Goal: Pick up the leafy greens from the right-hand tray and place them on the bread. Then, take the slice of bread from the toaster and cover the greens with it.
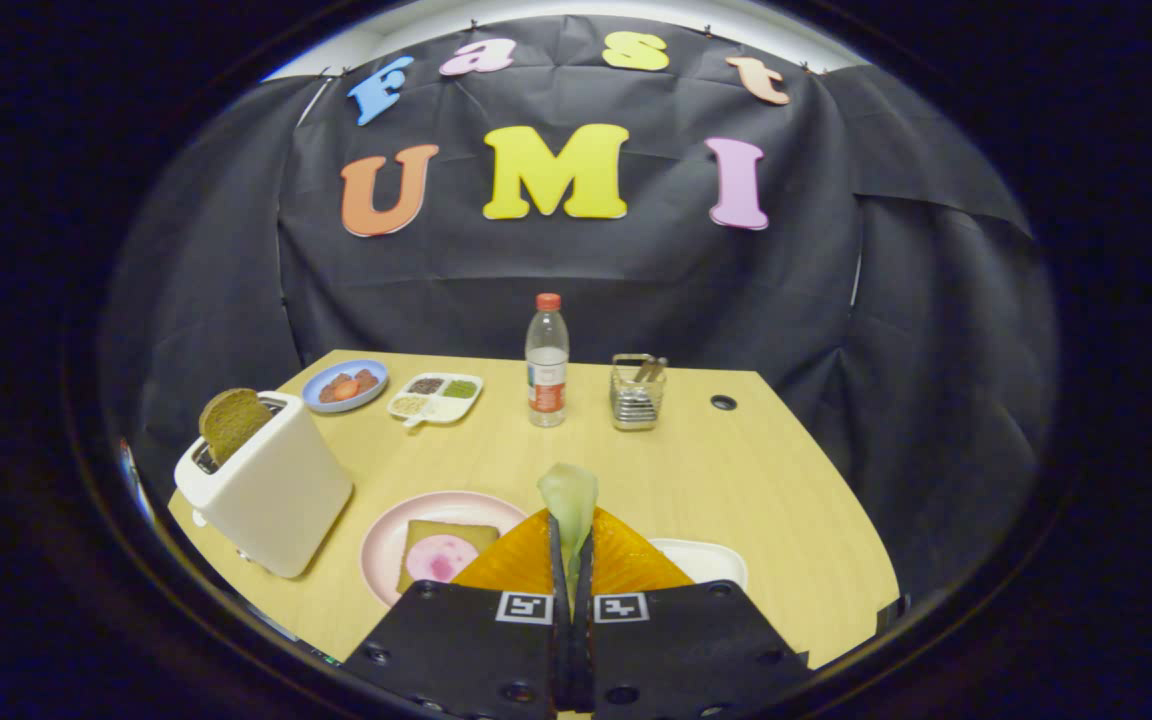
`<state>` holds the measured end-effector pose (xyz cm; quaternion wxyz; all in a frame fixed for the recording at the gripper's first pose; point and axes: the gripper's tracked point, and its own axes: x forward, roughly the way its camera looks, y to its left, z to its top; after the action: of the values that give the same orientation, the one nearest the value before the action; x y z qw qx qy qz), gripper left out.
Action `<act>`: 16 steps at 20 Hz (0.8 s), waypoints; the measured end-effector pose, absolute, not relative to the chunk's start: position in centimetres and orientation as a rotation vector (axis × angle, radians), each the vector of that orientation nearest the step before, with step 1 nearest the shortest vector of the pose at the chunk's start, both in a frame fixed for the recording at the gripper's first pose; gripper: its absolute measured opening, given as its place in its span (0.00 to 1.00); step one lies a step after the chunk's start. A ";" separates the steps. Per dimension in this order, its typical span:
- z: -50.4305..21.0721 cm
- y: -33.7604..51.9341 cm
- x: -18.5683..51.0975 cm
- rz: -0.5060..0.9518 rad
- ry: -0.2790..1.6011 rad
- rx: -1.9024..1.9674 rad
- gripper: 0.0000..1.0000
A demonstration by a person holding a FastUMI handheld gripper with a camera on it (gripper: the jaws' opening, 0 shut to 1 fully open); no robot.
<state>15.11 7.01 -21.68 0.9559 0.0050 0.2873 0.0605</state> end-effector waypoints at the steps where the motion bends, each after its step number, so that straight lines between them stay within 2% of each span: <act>1: -21.7 8.5 15.1 0.143 0.583 0.009 0.00; 9: -23.2 20.1 15.4 0.342 0.603 0.085 0.00; 12: -25.9 21.9 16.4 0.360 0.644 0.134 0.00; 16: -30.4 20.2 18.4 0.303 0.703 0.139 0.01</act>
<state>18.42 20.20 -30.41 0.9253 0.0677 0.3428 0.1476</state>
